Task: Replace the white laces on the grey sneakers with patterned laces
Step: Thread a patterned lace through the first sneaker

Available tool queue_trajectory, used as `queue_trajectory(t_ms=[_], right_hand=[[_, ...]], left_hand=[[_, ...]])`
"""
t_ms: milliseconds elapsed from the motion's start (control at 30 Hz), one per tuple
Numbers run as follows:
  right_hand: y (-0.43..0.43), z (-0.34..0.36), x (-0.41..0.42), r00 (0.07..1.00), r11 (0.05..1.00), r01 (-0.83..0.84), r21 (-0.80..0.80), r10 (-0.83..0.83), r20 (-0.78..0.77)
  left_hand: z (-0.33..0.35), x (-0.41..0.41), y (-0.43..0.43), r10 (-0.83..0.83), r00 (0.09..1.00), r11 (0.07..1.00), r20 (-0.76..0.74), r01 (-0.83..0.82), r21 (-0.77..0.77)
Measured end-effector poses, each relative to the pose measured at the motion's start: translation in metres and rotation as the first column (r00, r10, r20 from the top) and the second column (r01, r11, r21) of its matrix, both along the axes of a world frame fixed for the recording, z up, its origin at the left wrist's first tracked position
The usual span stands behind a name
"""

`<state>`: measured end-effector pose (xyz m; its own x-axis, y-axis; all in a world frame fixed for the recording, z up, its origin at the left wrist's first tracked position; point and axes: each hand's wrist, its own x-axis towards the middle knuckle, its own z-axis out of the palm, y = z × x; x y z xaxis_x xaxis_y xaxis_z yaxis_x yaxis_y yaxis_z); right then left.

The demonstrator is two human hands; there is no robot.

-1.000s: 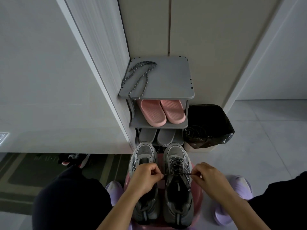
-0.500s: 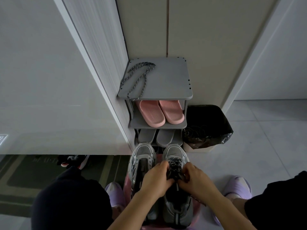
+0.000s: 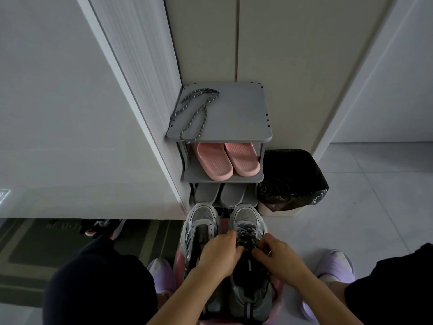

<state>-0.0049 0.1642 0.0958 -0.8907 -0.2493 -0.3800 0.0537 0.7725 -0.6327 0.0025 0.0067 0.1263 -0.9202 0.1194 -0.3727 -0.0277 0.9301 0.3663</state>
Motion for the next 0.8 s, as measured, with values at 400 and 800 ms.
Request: queue_trajectory(t_ms=[400, 800], right_hand=[[0.009, 0.004, 0.003, 0.996, 0.998, -0.014, 0.067, 0.020, -0.089], [-0.005, -0.010, -0.045, 0.982, 0.957, 0.179, -0.227, -0.158, 0.108]], left_hand=[[0.003, 0.012, -0.016, 0.025, 1.000, 0.999, 0.007, -0.025, 0.048], [-0.007, -0.046, -0.015, 0.118, 0.986, 0.971, 0.117, -0.139, 0.192]])
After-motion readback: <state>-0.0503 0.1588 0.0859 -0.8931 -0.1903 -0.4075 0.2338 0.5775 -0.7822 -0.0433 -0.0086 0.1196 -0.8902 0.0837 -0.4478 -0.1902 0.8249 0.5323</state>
